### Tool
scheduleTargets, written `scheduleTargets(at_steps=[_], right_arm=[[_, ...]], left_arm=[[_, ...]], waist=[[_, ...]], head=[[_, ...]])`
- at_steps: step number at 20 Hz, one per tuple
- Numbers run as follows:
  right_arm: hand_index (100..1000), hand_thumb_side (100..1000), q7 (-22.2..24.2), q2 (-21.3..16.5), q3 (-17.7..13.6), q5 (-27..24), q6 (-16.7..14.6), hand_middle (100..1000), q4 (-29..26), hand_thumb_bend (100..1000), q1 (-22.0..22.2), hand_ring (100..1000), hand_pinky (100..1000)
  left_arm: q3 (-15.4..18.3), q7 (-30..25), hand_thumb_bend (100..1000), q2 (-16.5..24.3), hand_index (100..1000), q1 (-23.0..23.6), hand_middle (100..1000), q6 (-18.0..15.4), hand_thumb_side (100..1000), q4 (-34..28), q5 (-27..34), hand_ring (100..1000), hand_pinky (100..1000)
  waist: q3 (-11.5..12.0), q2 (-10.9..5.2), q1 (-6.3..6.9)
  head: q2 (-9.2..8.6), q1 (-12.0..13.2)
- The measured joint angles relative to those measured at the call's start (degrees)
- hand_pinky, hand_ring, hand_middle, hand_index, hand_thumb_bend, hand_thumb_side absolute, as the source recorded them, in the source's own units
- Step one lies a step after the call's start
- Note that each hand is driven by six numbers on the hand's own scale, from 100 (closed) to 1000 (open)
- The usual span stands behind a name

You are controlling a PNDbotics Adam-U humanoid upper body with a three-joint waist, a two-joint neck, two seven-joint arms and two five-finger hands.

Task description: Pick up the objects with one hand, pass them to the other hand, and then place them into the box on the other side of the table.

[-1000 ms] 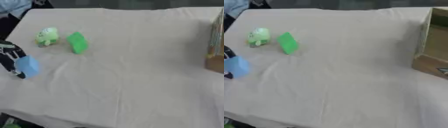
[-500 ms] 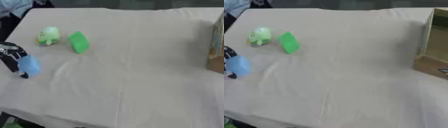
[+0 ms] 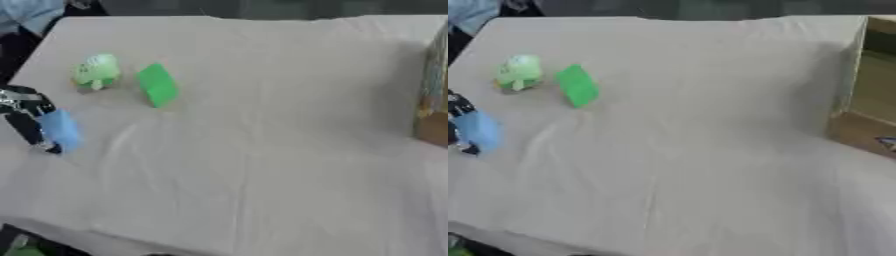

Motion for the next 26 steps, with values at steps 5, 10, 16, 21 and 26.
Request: scheduleTargets(at_steps=[5, 10, 16, 21, 26], right_arm=[[1000, 478, 0.0, 0.0, 0.0, 0.0, 0.0, 877, 0.0, 100, 0.0, 980, 993], [1000, 481, 0.0, 0.0, 0.0, 0.0, 0.0, 878, 0.0, 100, 0.0, 980, 994], [1000, 483, 0.0, 0.0, 0.0, 0.0, 0.0, 878, 0.0, 100, 0.0, 980, 994], [1000, 485, -0.1, 0.0, 0.0, 0.0, -0.1, 879, 0.0, 100, 0.1, 980, 994], [1000, 475, -0.1, 0.0, 0.0, -0.1, -0.3, 879, 0.0, 100, 0.0, 980, 992]], left_arm=[[0.0, -1.7, 624, 0.0, 737, 0.0, 769, -0.4, 100, 0.0, -1.0, 860, 817], [0.0, -1.7, 489, 0.0, 637, 0.0, 729, -0.3, 100, 0.2, -1.8, 839, 797], [0.8, -0.5, 270, -0.2, 540, 0.5, 657, 0.8, 100, -2.2, -1.6, 764, 729], [5.9, 6.2, 147, 0.6, 520, 2.8, 616, 5.3, 100, -18.6, 6.0, 725, 705], [8.2, 13.1, 100, 1.3, 509, 3.4, 587, 10.2, 100, -33.7, 13.8, 683, 678]], waist=[[0.0, 0.0, 0.04], [0.0, 0.0, -0.05], [0.3, 0.0, -0.1], [1.0, 0.0, -0.46], [1.3, -0.01, -0.8]], head=[[0.0, 0.2], [0.0, 0.3], [0.01, 0.4], [0.02, -0.6], [-0.38, -1.4]])
